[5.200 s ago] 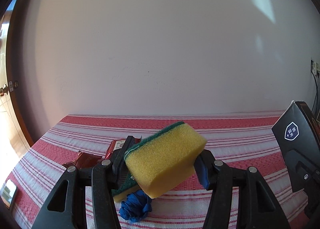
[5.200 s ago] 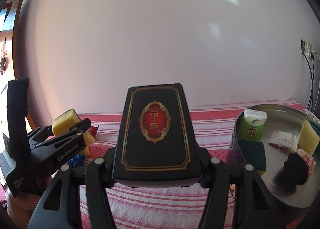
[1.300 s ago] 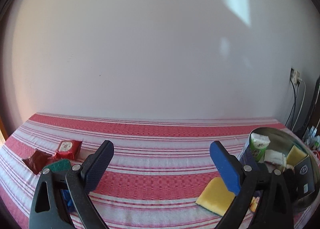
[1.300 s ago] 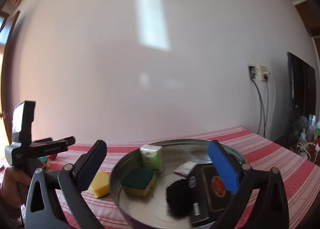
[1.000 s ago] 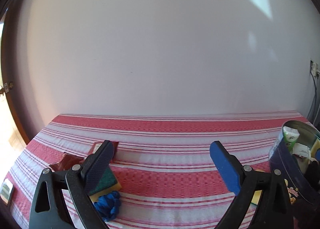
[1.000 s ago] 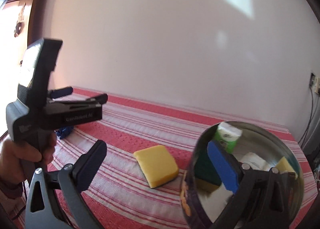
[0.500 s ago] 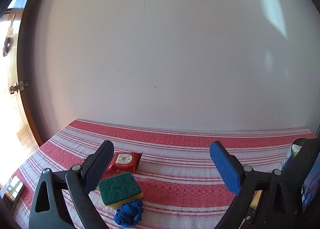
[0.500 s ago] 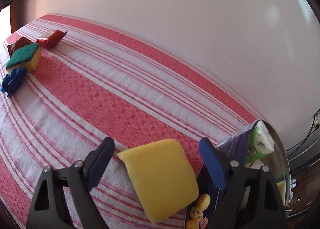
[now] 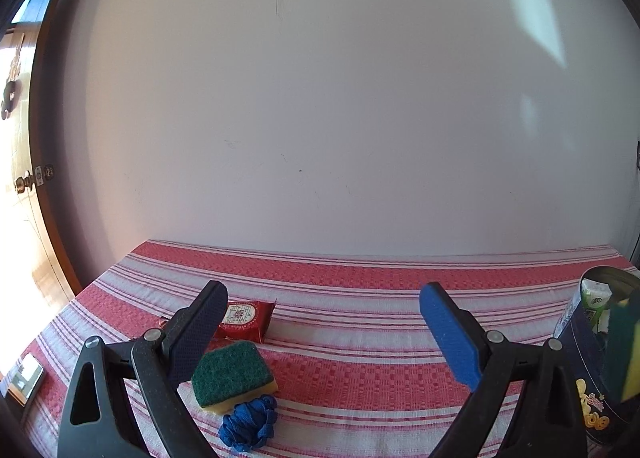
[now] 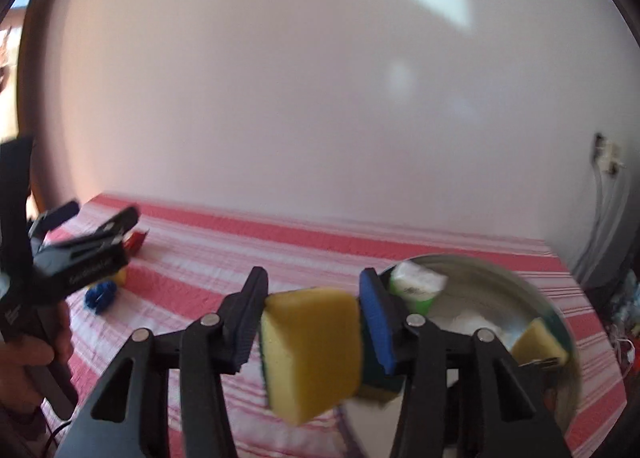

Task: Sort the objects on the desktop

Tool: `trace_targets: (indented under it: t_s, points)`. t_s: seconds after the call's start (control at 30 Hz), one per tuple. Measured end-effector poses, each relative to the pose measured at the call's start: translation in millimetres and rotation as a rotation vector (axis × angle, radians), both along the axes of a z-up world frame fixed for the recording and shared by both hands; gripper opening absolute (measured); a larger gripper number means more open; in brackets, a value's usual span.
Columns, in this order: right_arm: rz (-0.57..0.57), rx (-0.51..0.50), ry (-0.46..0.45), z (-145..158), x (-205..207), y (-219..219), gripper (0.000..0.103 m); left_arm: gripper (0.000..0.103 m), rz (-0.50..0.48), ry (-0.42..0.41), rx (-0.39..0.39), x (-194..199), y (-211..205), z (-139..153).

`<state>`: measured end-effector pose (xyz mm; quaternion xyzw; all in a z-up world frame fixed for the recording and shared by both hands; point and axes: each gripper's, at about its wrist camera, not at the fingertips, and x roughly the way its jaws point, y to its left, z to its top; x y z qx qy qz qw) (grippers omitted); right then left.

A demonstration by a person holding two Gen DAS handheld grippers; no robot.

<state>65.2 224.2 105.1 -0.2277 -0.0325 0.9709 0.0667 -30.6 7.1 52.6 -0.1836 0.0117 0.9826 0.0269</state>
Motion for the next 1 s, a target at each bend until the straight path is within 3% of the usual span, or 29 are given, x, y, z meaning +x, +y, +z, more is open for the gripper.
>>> trace_targets:
  t_s: [0.03, 0.07, 0.1, 0.13, 0.2, 0.27, 0.37, 0.5, 0.63, 0.77, 0.9, 1.0]
  points:
    - [-0.116, 0.058, 0.028, 6.5, 2.9, 10.4, 0.065, 0.098, -0.01, -0.006, -0.001, 0.0, 2.5, -1.2]
    - [-0.208, 0.105, 0.032, 10.1, 2.1, 23.1, 0.103, 0.098, -0.024, -0.013, -0.003, 0.2, 5.7, -3.2]
    - [-0.25, 0.116, 0.033, 11.8, 1.0, 35.6, 0.099, 0.098, -0.044, -0.018, -0.005, 1.3, 9.7, -4.6]
    - [-0.292, 0.102, 0.029, 12.8, 2.6, 49.0, 0.102, 0.098, -0.064, -0.019, -0.009, 2.9, 13.8, -5.7]
    - [-0.369, 0.005, 0.101, 12.8, 12.9, 70.6, 0.102, 0.098, -0.101, -0.009, -0.033, 7.1, 23.2, -7.9]
    - [-0.366, -0.132, 0.228, 6.0, 25.4, 72.5, 0.103, 0.098, -0.116, 0.005, -0.078, 10.6, 32.7, -10.1]
    - [-0.342, -0.216, 0.276, -9.4, 21.8, 54.6, 0.103, 0.098, -0.122, 0.001, -0.145, 11.5, 43.7, -16.5]
    - [-0.245, -0.249, 0.24, -20.6, 17.3, 27.8, 0.103, 0.098, -0.096, -0.013, -0.146, 8.4, 37.4, -17.8]
    - [-0.154, -0.227, 0.197, -42.1, 13.7, -1.3, 0.103, 0.098, -0.057, -0.043, -0.087, 1.6, 13.6, -11.8]
    - [0.012, -0.2, 0.111, -50.3, 0.7, -38.3, 0.103, 0.098, -0.009, -0.057, -0.028, -8.2, -26.3, -5.1]
    - [0.168, -0.189, 0.05, -55.1, -10.5, -79.0, 0.103, 0.098, 0.043, -0.048, -0.073, -19.6, -66.9, -7.4]
    - [0.276, -0.221, -0.047, -60.4, -32.2, -115.0, 0.103, 0.098, 0.105, -0.052, -0.089, -29.3, -101.7, -7.3]
